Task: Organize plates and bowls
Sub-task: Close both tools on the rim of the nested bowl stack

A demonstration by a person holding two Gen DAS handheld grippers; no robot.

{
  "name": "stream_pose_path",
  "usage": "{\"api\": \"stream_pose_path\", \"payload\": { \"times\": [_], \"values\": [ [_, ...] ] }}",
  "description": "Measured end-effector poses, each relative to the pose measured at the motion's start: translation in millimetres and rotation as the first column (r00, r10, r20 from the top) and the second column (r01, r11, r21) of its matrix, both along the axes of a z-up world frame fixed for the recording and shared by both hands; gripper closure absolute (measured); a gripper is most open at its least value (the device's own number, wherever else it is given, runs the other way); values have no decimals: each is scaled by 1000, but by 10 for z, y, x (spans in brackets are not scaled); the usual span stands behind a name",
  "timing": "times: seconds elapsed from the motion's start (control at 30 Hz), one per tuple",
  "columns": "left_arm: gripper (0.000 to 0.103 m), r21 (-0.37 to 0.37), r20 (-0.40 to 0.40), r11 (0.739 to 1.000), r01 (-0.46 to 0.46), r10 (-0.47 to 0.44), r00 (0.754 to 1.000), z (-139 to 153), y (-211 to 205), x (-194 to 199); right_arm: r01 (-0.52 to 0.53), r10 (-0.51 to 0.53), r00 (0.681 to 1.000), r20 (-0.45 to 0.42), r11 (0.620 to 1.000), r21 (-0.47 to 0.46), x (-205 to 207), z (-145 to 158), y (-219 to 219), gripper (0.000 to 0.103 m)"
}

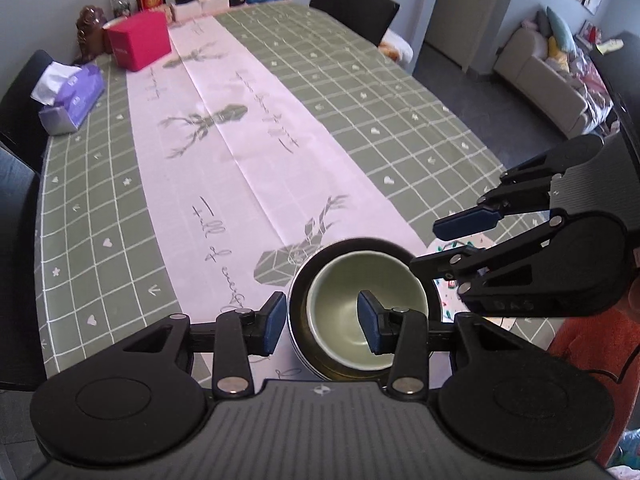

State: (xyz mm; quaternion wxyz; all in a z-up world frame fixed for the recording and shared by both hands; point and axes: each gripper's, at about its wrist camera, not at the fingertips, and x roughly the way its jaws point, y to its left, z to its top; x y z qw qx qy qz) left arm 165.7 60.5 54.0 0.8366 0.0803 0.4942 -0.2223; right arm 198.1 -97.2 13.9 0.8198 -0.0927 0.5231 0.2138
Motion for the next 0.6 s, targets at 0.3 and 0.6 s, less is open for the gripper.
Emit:
{"api": "stream_pose_path", "payload": {
  "times": [0.3, 0.6],
  "values": [
    [44, -56, -41, 997, -46, 43, 998, -145, 232, -189, 117, -112, 993, -47, 986, 116, -120, -177, -425, 59],
    [41, -123, -99, 988, -91, 79, 992, -525, 469, -129, 159, -121, 980, -158, 952, 260, -93, -443, -553, 49]
  ]
}}
